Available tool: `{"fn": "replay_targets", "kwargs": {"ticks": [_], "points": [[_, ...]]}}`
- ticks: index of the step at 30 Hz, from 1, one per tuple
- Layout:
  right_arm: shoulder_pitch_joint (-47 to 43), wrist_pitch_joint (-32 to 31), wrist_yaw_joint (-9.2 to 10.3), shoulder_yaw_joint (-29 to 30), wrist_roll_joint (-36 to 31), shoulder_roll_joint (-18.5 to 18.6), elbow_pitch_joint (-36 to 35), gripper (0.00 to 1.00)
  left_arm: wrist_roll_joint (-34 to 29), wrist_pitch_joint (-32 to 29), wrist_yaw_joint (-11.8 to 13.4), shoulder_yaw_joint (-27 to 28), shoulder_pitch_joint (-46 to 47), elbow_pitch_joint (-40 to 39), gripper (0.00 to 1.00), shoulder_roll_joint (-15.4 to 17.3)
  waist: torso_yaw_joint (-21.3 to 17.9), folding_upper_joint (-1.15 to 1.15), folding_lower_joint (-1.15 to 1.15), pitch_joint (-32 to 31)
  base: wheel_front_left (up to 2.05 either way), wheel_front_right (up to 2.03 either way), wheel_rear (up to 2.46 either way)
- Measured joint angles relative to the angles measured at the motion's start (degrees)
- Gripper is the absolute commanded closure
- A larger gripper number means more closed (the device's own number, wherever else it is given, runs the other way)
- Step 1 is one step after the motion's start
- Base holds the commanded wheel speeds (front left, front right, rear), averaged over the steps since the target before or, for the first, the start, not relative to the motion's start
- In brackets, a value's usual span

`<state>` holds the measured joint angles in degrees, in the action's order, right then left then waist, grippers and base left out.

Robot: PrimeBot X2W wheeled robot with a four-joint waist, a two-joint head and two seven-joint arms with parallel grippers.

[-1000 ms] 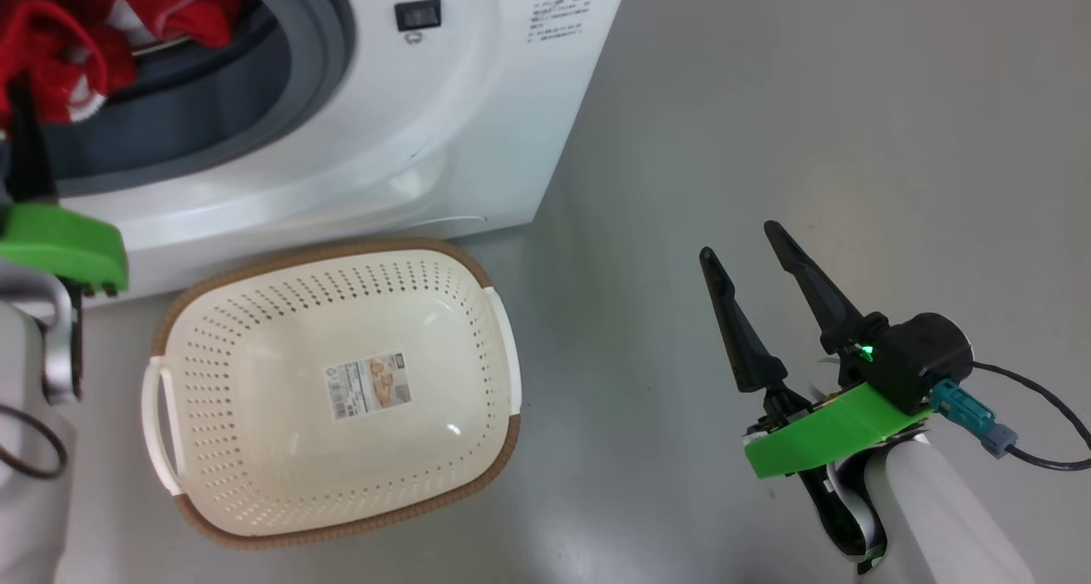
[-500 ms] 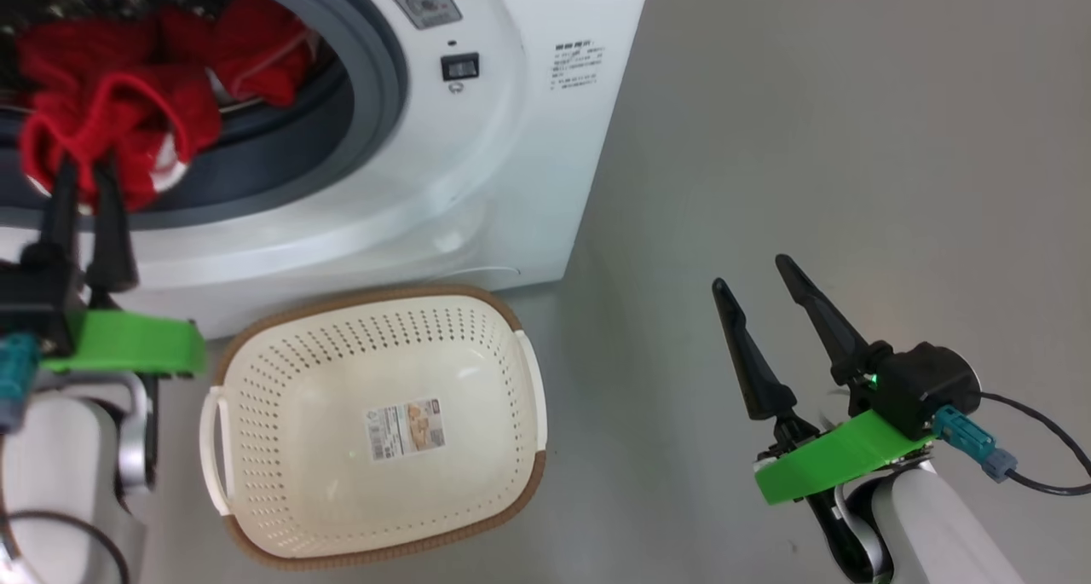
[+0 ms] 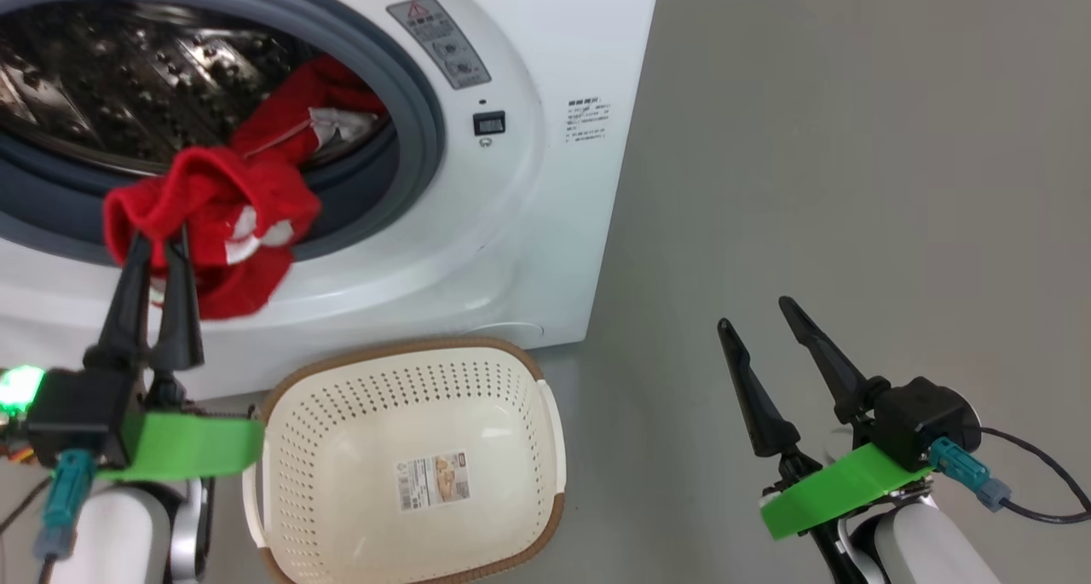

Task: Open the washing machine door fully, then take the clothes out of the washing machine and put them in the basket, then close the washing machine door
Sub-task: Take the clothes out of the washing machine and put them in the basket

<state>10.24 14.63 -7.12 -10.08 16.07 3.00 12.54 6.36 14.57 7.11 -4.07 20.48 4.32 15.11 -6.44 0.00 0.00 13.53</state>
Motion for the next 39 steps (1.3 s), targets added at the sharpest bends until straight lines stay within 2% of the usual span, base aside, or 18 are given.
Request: {"fn": "replay_targets", "kwargs": {"ticks": [8, 15, 20, 27, 31, 39], "points": [[-1.1, 0.0, 0.00, 0.0, 0.0, 0.2, 0.0, 0.00, 0.9, -2.3, 0.6, -0.8, -5.7, -7.6, 1.00, -1.2, 0.1, 0.00, 0.00, -2.3, 0.00, 0.00, 0.00], [-1.8, 0.0, 0.00, -0.3, 0.0, 0.2, 0.0, 0.00, 3.3, -3.0, 0.4, -1.9, -7.9, -5.1, 1.00, -3.1, -0.4, 0.00, 0.00, -1.6, 0.00, 0.00, 0.00], [-1.8, 0.0, 0.00, -0.7, 0.0, 0.3, -0.1, 0.00, 6.0, -2.8, -0.8, -3.1, -7.9, 1.3, 1.00, -5.0, -1.0, 0.00, 0.00, -0.5, 0.00, 0.00, 0.00], [-1.4, 0.0, 0.00, -1.3, 0.1, 0.4, -0.3, 0.00, 7.9, -1.2, -3.9, -5.4, -7.1, 13.6, 1.00, -7.3, -1.7, 0.00, 0.00, 1.8, 0.00, 0.00, 0.00], [-0.2, 0.0, 0.00, -1.7, 0.2, 0.4, -0.3, 0.00, 8.0, -0.7, -4.8, -5.4, -3.5, 22.0, 1.00, -7.8, -2.0, 0.00, 0.00, 3.6, 0.00, 0.00, 0.00], [2.8, 0.0, 0.00, -2.8, 0.6, 0.4, -0.2, 0.00, 9.5, -0.3, -8.1, -4.4, 7.2, 39.8, 1.00, -9.8, -2.8, 0.00, 0.00, 8.7, 0.00, 0.00, 0.00]]}}
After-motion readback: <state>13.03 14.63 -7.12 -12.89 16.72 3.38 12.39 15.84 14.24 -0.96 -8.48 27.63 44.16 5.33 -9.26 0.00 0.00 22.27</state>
